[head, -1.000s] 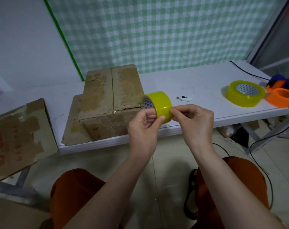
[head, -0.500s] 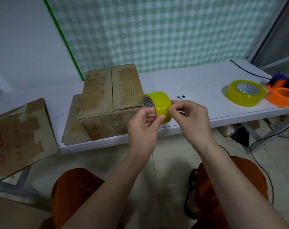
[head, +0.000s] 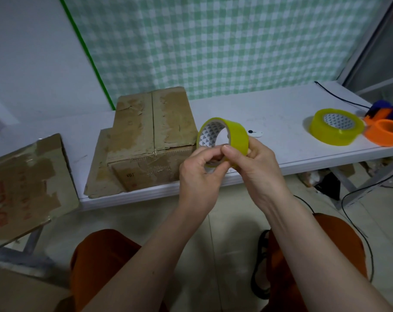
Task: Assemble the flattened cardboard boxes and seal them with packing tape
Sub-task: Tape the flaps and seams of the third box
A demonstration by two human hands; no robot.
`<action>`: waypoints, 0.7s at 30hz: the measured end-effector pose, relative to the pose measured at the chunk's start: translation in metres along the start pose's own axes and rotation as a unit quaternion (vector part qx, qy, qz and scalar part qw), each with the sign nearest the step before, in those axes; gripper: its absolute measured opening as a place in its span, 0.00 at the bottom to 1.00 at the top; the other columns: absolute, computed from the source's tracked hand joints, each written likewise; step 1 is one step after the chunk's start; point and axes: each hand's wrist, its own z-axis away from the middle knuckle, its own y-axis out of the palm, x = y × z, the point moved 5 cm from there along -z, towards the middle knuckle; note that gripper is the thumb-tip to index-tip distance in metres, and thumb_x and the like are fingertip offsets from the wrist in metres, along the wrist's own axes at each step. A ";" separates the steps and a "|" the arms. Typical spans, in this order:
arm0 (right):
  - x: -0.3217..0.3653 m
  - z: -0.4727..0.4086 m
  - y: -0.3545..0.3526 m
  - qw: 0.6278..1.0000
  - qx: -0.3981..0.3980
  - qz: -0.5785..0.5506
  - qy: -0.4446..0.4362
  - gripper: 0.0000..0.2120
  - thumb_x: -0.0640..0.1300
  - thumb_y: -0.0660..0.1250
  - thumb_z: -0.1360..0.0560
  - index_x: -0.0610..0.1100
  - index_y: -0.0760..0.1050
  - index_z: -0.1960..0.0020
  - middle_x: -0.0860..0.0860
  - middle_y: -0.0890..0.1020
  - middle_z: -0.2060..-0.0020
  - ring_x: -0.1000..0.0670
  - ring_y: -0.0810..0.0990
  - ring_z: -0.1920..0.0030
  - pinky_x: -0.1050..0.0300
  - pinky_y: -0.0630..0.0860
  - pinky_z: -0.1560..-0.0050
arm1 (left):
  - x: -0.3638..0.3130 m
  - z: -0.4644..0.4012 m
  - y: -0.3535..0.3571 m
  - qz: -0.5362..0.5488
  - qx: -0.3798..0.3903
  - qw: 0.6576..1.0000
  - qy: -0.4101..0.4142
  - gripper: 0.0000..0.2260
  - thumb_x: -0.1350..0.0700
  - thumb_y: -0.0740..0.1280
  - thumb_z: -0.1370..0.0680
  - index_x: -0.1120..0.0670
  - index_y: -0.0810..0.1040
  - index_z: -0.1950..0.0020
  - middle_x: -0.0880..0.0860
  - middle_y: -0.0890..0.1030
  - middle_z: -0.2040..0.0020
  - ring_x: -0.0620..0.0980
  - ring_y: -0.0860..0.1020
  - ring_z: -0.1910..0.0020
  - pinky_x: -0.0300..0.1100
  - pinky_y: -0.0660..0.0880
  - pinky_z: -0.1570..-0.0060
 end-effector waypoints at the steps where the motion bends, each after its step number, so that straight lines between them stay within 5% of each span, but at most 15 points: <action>1: -0.002 0.000 -0.001 1.000 0.004 -0.017 0.006 0.18 0.39 0.77 0.36 0.37 0.77 0.49 0.41 0.84 0.57 0.39 0.83 0.54 0.44 0.79 0.46 | 0.000 0.000 0.000 0.016 0.008 1.000 -0.011 0.09 0.66 0.73 0.29 0.55 0.84 0.52 0.47 0.80 0.60 0.37 0.77 0.62 0.30 0.72 0.56; 5: -0.004 0.000 -0.001 0.997 0.019 -0.067 0.022 0.34 0.48 0.82 0.45 0.33 0.75 0.46 0.37 0.83 0.54 0.36 0.82 0.51 0.38 0.76 0.43 | 0.001 0.001 0.002 0.086 0.026 0.995 -0.045 0.18 0.69 0.73 0.30 0.44 0.82 0.55 0.44 0.82 0.60 0.40 0.78 0.62 0.34 0.76 0.54; 8: -0.002 0.003 0.000 0.993 0.046 -0.102 0.034 0.36 0.44 0.78 0.41 0.27 0.70 0.40 0.36 0.82 0.50 0.38 0.82 0.50 0.39 0.76 0.42 | 0.003 0.000 0.003 0.113 0.032 0.990 -0.072 0.19 0.70 0.73 0.30 0.43 0.82 0.56 0.41 0.83 0.62 0.41 0.78 0.62 0.41 0.78 0.51; 15: -0.004 0.005 -0.001 0.990 0.053 -0.111 0.065 0.22 0.36 0.66 0.27 0.26 0.69 0.37 0.32 0.78 0.43 0.32 0.77 0.42 0.38 0.73 0.38 | 0.008 -0.002 0.002 0.146 0.048 0.983 -0.106 0.15 0.69 0.73 0.30 0.51 0.82 0.51 0.48 0.83 0.60 0.47 0.78 0.59 0.42 0.79 0.50; 21: -0.002 0.006 0.005 0.991 -0.013 -0.113 0.067 0.16 0.42 0.69 0.33 0.34 0.75 0.49 0.39 0.83 0.58 0.39 0.82 0.58 0.39 0.79 0.47 | 0.007 0.003 0.004 0.125 0.067 0.987 -0.073 0.16 0.68 0.74 0.31 0.46 0.82 0.56 0.41 0.83 0.63 0.42 0.77 0.62 0.40 0.77 0.52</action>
